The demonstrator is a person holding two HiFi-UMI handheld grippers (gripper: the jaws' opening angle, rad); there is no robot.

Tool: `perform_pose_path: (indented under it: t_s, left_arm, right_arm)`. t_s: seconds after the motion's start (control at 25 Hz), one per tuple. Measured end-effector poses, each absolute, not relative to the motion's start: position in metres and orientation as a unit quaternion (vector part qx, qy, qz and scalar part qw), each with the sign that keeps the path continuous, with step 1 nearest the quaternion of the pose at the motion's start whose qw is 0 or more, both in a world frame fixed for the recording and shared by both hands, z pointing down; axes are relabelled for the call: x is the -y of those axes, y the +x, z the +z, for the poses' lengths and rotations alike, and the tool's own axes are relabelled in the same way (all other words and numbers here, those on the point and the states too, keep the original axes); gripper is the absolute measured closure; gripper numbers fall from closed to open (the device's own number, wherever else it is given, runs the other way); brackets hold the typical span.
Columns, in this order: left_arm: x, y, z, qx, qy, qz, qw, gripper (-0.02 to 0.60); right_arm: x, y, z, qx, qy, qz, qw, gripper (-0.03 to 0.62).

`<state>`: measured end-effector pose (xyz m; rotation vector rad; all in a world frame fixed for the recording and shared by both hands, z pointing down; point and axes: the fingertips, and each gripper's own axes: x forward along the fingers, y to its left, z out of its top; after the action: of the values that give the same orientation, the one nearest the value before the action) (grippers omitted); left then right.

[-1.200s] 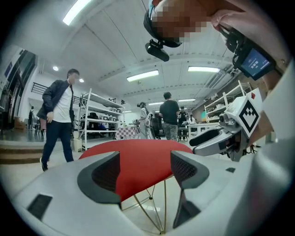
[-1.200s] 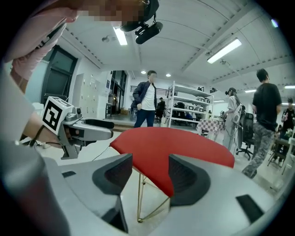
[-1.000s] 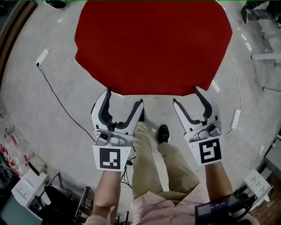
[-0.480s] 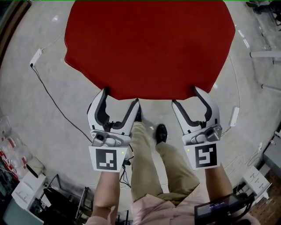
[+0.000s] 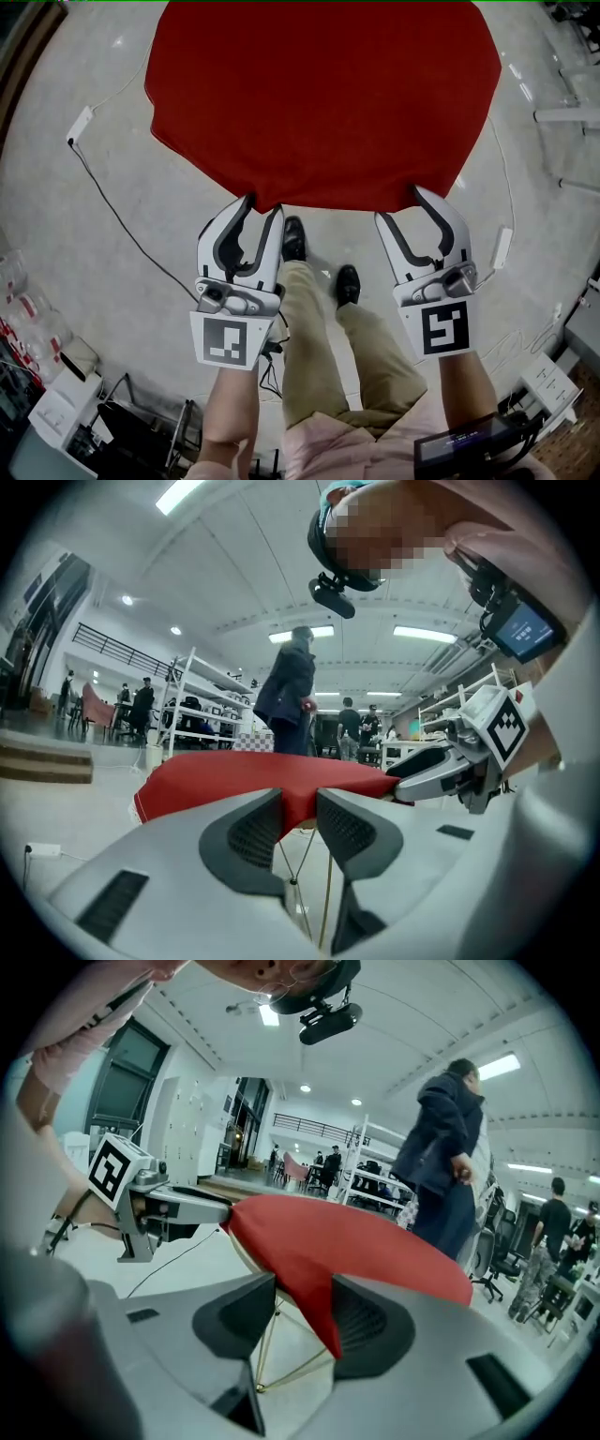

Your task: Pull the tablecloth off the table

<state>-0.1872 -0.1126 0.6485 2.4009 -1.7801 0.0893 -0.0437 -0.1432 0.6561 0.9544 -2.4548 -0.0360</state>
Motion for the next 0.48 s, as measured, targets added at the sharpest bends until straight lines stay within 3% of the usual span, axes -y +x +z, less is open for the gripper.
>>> perform_pose_path:
  t_s: [0.16,0.32,0.48]
  left_arm:
    - [0.117,-0.188,0.643,0.589,0.804,0.036,0.075,0.497]
    - [0.12,-0.182,0.632,0.584,0.808,0.031,0.073,0.511]
    - [0.129,-0.177,0.613,0.579,0.812,0.027,0.068,0.52]
  right_arm:
    - [0.139,-0.044,0.659,0.895,0.344,-0.027,0.284,0.438]
    - [0.147,-0.041,0.645,0.892,0.376,-0.002,0.251,0.533]
    - [0.163,-0.041,0.623,0.893,0.388,0.001,0.227,0.56]
